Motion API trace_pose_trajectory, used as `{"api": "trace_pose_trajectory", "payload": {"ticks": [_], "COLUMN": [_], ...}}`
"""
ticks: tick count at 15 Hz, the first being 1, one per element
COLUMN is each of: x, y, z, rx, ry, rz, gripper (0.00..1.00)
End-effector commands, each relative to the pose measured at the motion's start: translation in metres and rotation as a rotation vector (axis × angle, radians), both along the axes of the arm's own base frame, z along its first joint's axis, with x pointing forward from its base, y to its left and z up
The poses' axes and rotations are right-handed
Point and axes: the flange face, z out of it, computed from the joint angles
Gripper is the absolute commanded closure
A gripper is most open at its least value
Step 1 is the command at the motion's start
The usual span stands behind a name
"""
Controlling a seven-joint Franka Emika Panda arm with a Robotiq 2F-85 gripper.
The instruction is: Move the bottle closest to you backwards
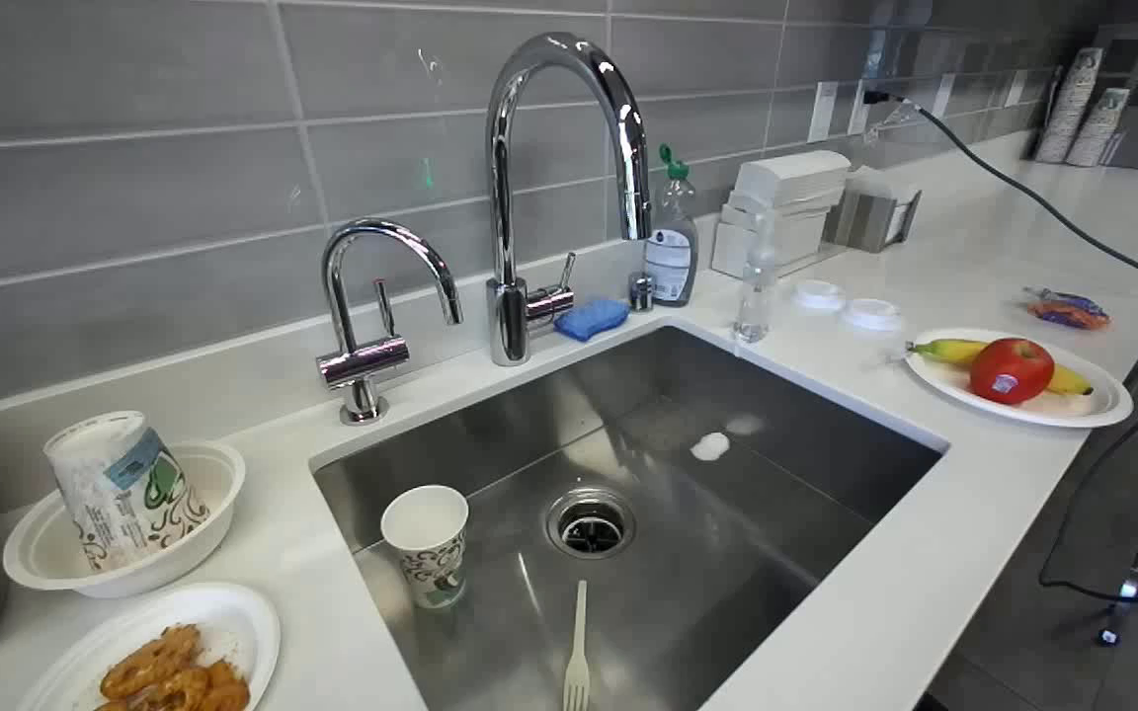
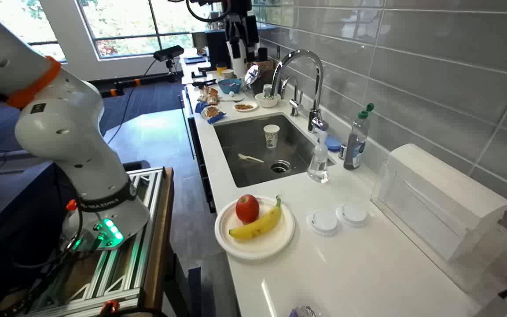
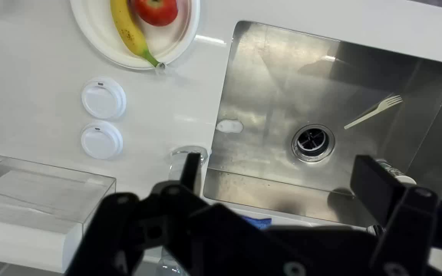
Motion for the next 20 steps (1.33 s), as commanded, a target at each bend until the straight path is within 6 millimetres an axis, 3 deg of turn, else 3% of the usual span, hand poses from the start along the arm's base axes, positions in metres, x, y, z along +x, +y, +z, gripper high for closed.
{"api": "trace_pose_trajectory", "payload": {"ticks": [1, 13, 20], "x": [0.000, 0.000, 0.062], "y": [0.000, 0.000, 0.040], "z": [0.000, 0.000, -0.007], "rx": [0.000, 0.000, 0.039], "ry": [0.001, 0.001, 0.034], "rz": [0.000, 0.000, -0.414], "gripper": [0.00, 0.00, 0.00]}}
